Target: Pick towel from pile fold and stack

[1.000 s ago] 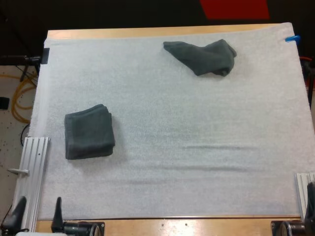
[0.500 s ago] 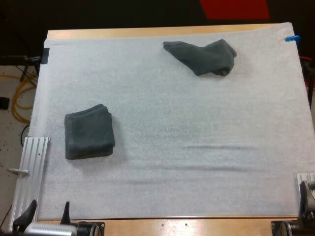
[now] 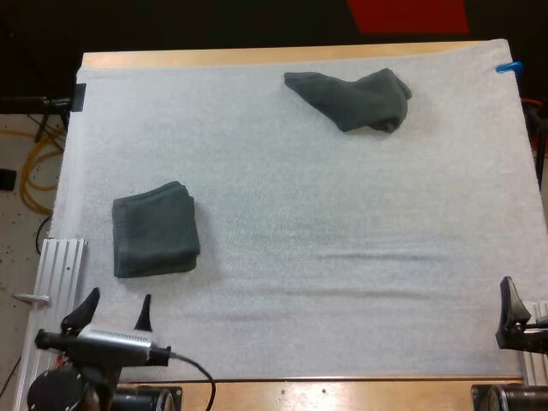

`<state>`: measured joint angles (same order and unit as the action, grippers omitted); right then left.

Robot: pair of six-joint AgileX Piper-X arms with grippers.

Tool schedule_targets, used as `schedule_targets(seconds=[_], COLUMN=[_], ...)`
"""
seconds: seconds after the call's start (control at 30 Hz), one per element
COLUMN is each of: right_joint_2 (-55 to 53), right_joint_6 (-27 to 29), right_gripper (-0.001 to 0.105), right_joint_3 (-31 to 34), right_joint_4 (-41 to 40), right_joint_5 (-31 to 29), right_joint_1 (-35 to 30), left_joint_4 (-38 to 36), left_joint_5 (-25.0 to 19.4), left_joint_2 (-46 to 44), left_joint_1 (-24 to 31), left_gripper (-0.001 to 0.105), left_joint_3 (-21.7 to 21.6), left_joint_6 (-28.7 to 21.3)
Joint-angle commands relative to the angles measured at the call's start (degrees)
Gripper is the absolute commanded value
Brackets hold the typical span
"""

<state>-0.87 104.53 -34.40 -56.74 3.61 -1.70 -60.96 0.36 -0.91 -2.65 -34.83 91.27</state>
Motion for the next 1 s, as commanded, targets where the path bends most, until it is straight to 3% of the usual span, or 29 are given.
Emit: schedule_targets(seconds=[0.0, 0.2, 0.97], right_joint_2=[-2.2, -2.2, -2.1], right_joint_6=[0.7, 0.1, -1.0], right_gripper=[0.093, 0.093, 0.093], right_joint_3=[0.5, 4.1, 5.3], right_joint_4=[0.8, 0.3, -0.4], right_joint_5=[0.1, 0.1, 0.1], right_joint_1=[0.0, 0.0, 0.0], left_joint_4=[1.6, 2.7, 2.6], left_joint_5=[0.4, 0.7, 0.7], left_joint_2=[-7.8, -7.8, -7.8], left_joint_1=[0.0, 0.0, 0.0], left_gripper=[0.063, 0.063, 0.063], left_joint_3=[1.0, 5.3, 5.3], left_joint_6=[0.2, 0.2, 0.2])
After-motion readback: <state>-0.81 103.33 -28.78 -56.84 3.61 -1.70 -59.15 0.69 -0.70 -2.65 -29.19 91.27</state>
